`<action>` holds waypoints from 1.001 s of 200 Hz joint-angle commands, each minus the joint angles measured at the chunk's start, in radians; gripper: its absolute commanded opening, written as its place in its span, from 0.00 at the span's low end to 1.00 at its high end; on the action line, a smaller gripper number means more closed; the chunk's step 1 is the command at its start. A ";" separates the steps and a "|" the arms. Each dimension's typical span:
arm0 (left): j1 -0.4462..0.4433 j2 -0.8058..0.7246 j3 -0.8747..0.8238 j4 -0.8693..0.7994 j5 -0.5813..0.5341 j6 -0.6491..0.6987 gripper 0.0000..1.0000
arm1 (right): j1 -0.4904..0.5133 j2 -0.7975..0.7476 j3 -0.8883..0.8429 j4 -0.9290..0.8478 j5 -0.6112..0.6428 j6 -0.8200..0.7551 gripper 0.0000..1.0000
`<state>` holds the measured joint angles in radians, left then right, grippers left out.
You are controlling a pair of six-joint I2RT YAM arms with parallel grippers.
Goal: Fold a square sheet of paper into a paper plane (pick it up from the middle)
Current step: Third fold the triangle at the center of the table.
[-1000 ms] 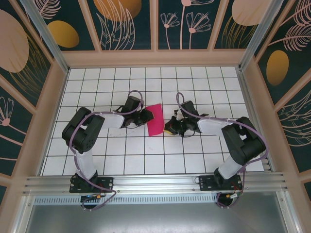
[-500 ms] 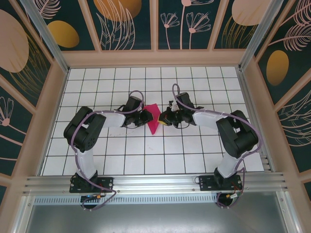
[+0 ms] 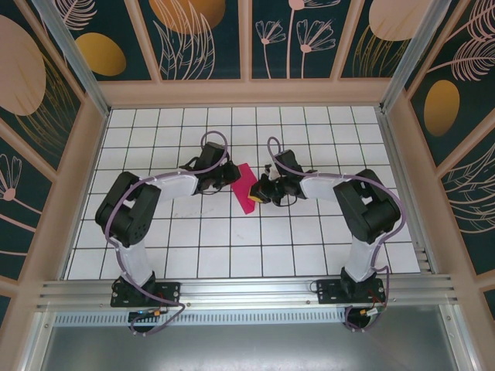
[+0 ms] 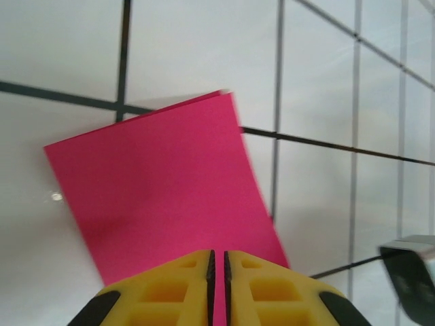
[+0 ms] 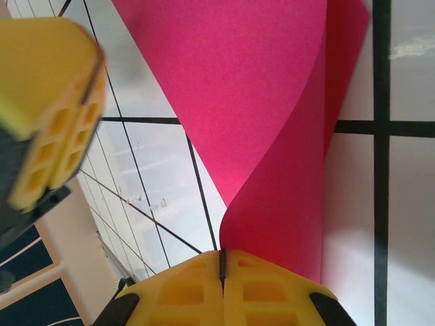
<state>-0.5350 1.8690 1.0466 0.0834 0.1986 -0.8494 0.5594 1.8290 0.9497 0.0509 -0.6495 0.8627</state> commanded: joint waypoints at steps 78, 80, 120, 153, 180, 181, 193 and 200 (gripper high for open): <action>0.005 0.104 0.046 -0.087 -0.014 0.049 0.11 | 0.010 0.072 0.032 0.197 -0.043 0.055 0.06; 0.005 0.104 0.046 -0.087 -0.014 0.049 0.11 | 0.010 0.073 0.032 0.197 -0.043 0.055 0.06; 0.005 0.106 0.046 -0.092 -0.013 0.051 0.10 | 0.011 0.094 0.021 0.251 -0.052 0.074 0.07; 0.004 0.109 0.049 -0.099 -0.011 0.055 0.09 | 0.011 0.120 0.016 0.291 -0.063 0.088 0.07; 0.005 0.105 0.051 -0.104 -0.013 0.059 0.09 | 0.013 0.137 0.021 0.292 -0.064 0.086 0.07; 0.005 0.105 0.051 -0.105 -0.013 0.059 0.09 | 0.014 0.137 0.021 0.292 -0.065 0.085 0.07; 0.004 0.104 0.052 -0.106 -0.012 0.061 0.09 | 0.015 0.144 0.023 0.292 -0.065 0.083 0.07; 0.005 0.103 0.053 -0.108 -0.010 0.062 0.09 | 0.016 0.147 0.023 0.292 -0.064 0.082 0.07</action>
<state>-0.5331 1.9495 1.0813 0.0246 0.1967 -0.8116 0.5648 1.9572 0.9619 0.3080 -0.6914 0.9428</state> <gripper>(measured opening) 0.095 0.075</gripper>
